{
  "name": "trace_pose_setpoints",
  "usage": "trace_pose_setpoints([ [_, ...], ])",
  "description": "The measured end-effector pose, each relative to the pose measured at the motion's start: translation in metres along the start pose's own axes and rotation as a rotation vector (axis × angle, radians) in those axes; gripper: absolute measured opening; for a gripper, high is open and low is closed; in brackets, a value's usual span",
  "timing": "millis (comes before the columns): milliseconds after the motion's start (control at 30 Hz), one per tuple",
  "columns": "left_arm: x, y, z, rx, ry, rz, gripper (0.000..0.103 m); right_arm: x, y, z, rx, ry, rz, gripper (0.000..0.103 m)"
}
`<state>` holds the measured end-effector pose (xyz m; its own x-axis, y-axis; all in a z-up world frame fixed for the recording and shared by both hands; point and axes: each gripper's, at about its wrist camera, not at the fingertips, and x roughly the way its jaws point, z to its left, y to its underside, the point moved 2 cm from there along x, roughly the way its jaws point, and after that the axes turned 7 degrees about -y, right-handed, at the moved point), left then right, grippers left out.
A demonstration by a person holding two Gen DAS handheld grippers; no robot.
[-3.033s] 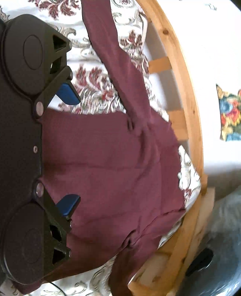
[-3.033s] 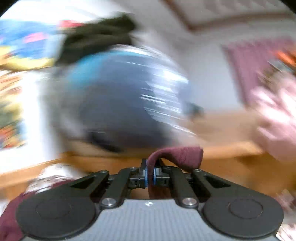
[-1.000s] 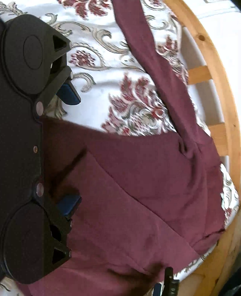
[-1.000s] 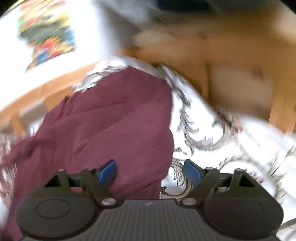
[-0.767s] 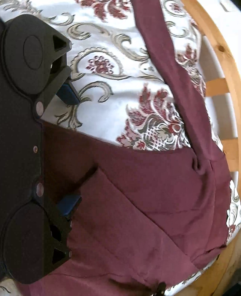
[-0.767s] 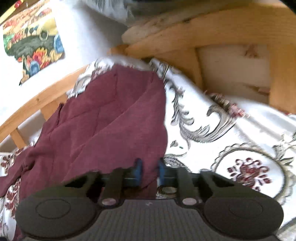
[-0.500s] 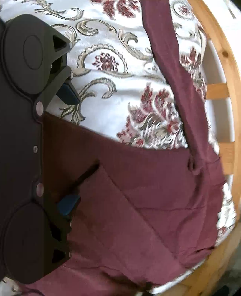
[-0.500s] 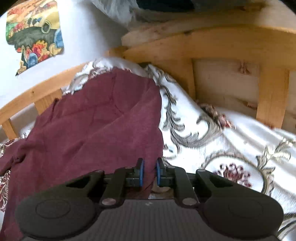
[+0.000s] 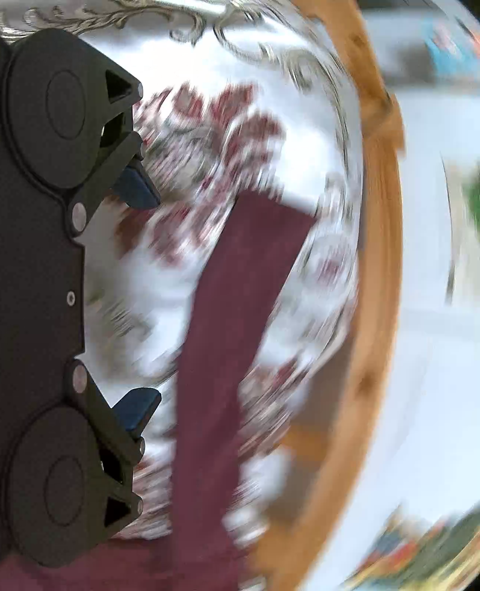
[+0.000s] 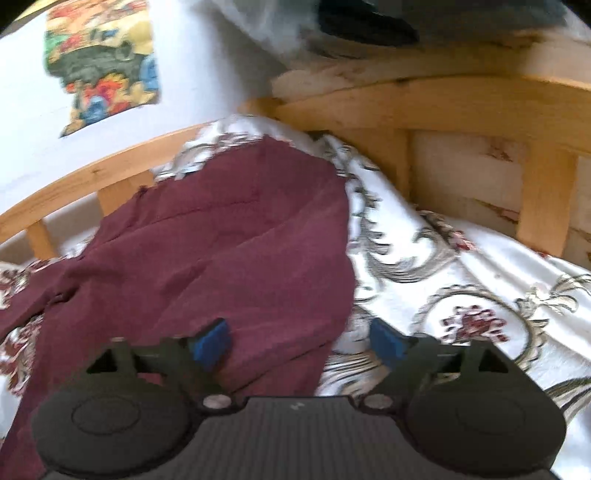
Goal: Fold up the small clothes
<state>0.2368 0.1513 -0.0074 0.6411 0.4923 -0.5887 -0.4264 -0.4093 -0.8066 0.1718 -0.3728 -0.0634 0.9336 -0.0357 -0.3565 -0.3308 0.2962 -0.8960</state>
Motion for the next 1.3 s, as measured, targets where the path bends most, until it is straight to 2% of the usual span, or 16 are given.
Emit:
trace_pose_setpoints([
  [33,0.007,-0.01,0.01,-0.059,-0.02,-0.009,0.102,-0.002,0.001,0.006,-0.019,-0.012,-0.007,0.102],
  [100,0.022,-0.028,0.022,-0.103,-0.067,-0.027,0.102,-0.007,0.006,0.018,-0.06,-0.034,-0.02,0.103],
  [233,0.053,-0.053,0.032,-0.017,-0.117,-0.057,0.1,-0.014,0.014,0.034,-0.116,-0.068,-0.008,0.103],
  [333,0.066,-0.065,0.033,0.023,-0.075,-0.077,0.096,-0.013,0.02,0.04,-0.131,-0.081,0.015,0.103],
  [467,0.08,-0.08,0.028,0.048,-0.072,-0.082,0.075,-0.007,0.022,0.045,-0.148,-0.072,0.031,0.103],
  [533,0.087,-0.083,0.024,0.043,-0.09,-0.06,0.055,-0.006,0.024,0.047,-0.156,-0.075,0.033,0.103],
  [567,0.091,-0.085,0.024,0.04,-0.093,-0.05,0.04,-0.005,0.024,0.047,-0.157,-0.079,0.036,0.103],
  [600,0.094,-0.086,0.024,0.036,-0.098,-0.038,0.029,-0.005,0.025,0.047,-0.156,-0.081,0.039,0.103],
  [633,0.096,-0.087,0.026,0.031,-0.107,-0.028,0.023,-0.005,0.025,0.047,-0.155,-0.082,0.041,0.103],
  [667,0.097,-0.087,0.026,0.024,-0.112,-0.023,0.011,-0.005,0.024,0.047,-0.154,-0.083,0.042,0.103],
  [767,0.09,-0.088,0.025,0.016,-0.112,-0.042,0.007,-0.007,0.022,0.046,-0.144,-0.085,0.042,0.103],
  [900,0.06,-0.09,0.0,0.097,-0.143,-0.112,0.006,-0.011,0.017,0.045,-0.133,-0.081,0.037,0.103],
  [1000,0.024,-0.094,-0.029,0.168,-0.082,-0.217,0.006,-0.015,0.014,0.043,-0.128,-0.077,0.029,0.103],
  [1067,-0.006,-0.098,-0.05,0.197,-0.008,-0.291,0.006,-0.018,0.012,0.043,-0.125,-0.077,0.022,0.103],
  [1200,-0.068,-0.101,-0.09,0.243,0.168,-0.421,0.006,-0.028,0.005,0.043,-0.131,-0.08,-0.006,0.103],
  [1300,-0.11,-0.094,-0.119,0.284,0.312,-0.49,0.006,-0.033,0.0,0.041,-0.127,-0.076,-0.026,0.103],
])
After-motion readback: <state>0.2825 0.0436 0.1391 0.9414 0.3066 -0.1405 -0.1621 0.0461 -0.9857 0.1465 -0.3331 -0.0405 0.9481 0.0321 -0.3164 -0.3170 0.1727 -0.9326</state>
